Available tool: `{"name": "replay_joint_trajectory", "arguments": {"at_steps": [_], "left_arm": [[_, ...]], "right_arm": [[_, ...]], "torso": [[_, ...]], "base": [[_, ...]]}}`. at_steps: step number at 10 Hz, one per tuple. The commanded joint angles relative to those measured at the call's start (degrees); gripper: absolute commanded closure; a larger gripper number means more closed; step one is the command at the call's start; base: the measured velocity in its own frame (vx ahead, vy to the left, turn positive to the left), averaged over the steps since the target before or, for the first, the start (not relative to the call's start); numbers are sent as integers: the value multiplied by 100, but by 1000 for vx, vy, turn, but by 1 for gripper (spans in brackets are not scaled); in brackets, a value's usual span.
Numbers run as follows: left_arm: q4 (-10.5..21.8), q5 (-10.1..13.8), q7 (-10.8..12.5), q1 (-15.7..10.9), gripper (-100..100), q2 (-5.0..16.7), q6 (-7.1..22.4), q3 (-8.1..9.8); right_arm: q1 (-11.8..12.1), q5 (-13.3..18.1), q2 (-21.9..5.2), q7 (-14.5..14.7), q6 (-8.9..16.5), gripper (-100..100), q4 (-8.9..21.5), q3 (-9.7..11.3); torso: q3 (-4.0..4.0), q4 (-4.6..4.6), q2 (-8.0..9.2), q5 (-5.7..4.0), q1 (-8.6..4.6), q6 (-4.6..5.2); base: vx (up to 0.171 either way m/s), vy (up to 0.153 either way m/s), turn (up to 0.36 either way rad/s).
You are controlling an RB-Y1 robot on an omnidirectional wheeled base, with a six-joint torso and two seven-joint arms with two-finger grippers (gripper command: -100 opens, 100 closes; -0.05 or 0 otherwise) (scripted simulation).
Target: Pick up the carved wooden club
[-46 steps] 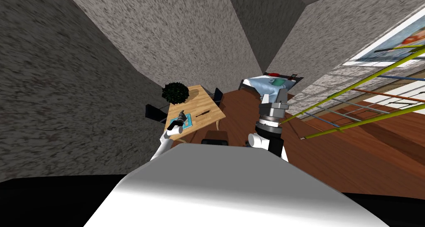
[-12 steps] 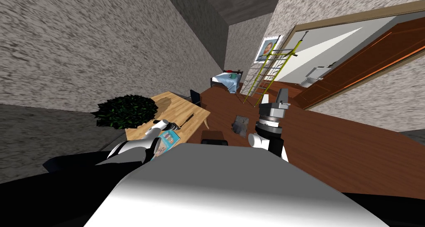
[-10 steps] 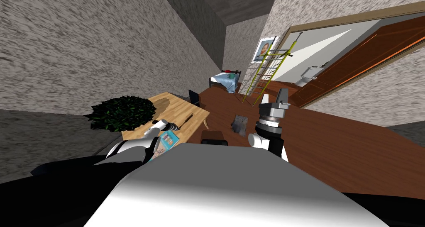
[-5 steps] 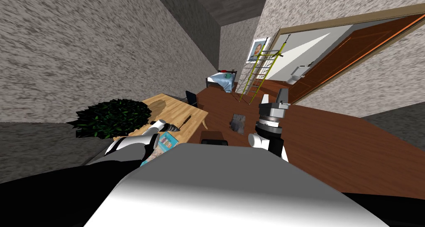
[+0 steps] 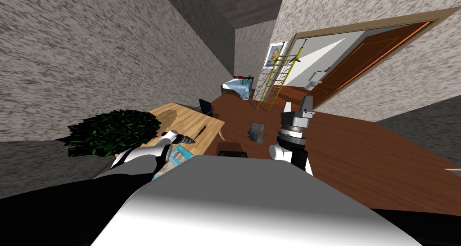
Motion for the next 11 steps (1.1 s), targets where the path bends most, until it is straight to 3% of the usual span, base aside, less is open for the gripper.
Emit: {"name": "replay_joint_trajectory", "arguments": {"at_steps": [1, 2, 3, 4, 6, 7, 8, 9, 10, 11], "left_arm": [[187, 19, -120, -89, -100, 17, -46, 11], [137, 14, -74, -66, -100, 13, -27, 8], [150, 16, -91, -71, 0, 14, -33, 8], [-138, -159, 63, 184, -100, -155, 62, 164], [-296, -159, 63, 184, -100, -155, 62, 164], [-539, -333, 216, 439, -100, -325, 158, 319], [-1032, -507, 369, 693, -100, -495, 253, 474], [-1136, -507, 369, 693, -100, -495, 253, 474], [-1344, -681, 522, 947, -100, -665, 348, 629], [-1585, -681, 522, 947, -100, -665, 348, 629]], "right_arm": [[0, 0, 0, 0, 0, 0, 0, 0], [0, 0, 0, 0, 0, 0, 0, 0], [0, 0, 0, 0, 0, 0, 0, 0], [0, 0, 0, 0, 0, 0, 0, 0], [0, 0, 0, 0, 0, 0, 0, 0], [0, 0, 0, 0, 0, 0, 0, 0], [0, 0, 0, 0, 0, 0, 0, 0], [0, 0, 0, 0, 0, 0, 0, 0], [0, 0, 0, 0, 0, 0, 0, 0], [0, 0, 0, 0, 0, 0, 0, 0]], "torso": [[0, 0, 0, 0, 0, 0], [-1, 0, -2, -1, -3, 0], [-1, 0, -2, -1, -4, 0], [-1, 0, -2, -1, -4, 0], [-5, -2, -9, 2, 7, 0], [-4, -2, -7, 1, 2, 0], [-4, -2, -8, 2, 5, -1], [-7, -3, -13, 3, 11, 2], [-7, -2, -12, 2, 11, 0], [-7, -3, -12, 3, 12, -1]], "base": [[0, 0, 0], [0, 0, 0], [0, 0, 0], [15, 26, -34], [17, 22, -10], [23, 25, -33], [35, 45, -55], [24, 39, -24], [30, 42, -29], [25, 32, -12]]}}
